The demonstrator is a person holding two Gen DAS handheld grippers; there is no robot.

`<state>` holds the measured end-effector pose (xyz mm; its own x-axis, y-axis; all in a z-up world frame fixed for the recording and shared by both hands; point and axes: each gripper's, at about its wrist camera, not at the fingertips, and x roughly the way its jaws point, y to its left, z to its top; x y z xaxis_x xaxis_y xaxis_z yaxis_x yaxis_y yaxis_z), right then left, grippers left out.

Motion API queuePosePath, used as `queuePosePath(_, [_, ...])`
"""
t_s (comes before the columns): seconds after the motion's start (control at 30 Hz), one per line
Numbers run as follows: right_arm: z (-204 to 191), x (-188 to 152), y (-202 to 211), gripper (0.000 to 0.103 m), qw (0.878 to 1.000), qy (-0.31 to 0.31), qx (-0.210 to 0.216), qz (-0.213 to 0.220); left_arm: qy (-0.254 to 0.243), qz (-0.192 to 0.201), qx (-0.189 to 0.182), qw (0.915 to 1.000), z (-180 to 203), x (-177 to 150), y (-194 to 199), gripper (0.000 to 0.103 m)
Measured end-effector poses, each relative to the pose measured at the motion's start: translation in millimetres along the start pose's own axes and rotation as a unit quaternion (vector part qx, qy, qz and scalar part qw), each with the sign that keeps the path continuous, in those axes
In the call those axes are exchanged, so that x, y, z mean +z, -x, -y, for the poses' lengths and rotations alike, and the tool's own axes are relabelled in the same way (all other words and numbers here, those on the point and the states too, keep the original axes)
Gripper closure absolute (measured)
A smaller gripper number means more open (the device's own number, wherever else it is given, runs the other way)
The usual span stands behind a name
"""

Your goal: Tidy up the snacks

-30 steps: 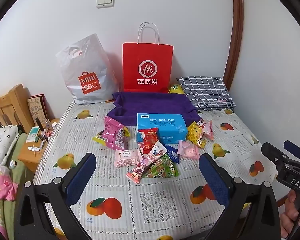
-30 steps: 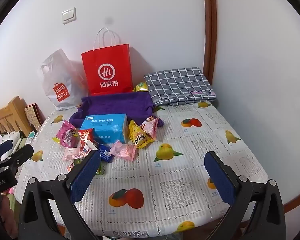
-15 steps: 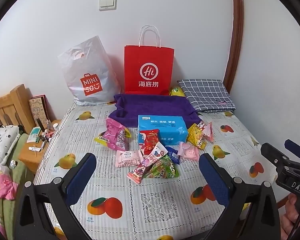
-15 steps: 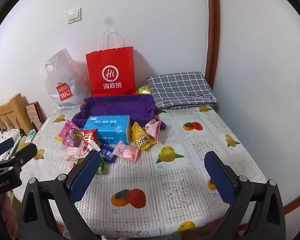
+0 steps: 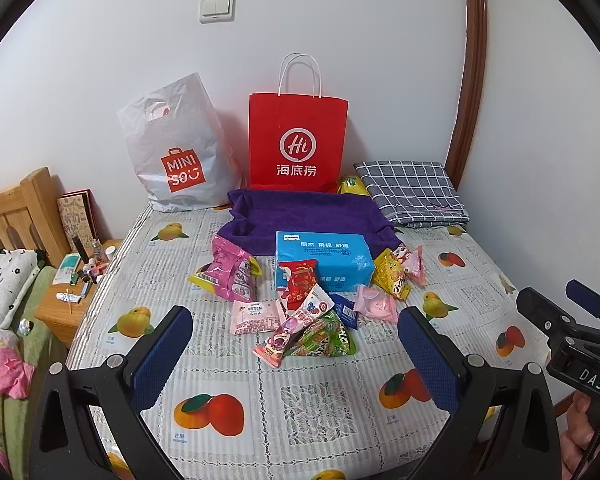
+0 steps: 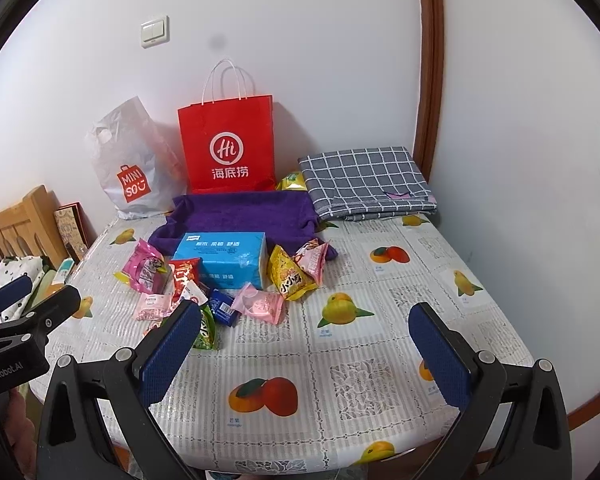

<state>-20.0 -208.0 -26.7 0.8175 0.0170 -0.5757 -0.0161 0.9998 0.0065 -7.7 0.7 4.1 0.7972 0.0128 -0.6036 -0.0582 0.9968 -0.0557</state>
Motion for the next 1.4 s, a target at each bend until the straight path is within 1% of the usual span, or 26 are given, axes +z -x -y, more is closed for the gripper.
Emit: queuePosePath(1.4, [-0.3,-1.3,5.1,0.001,1.0,-0.006,0.007,0.005,0.0,0.006,0.0,1.0,1.7,0.7,6.3,0.0])
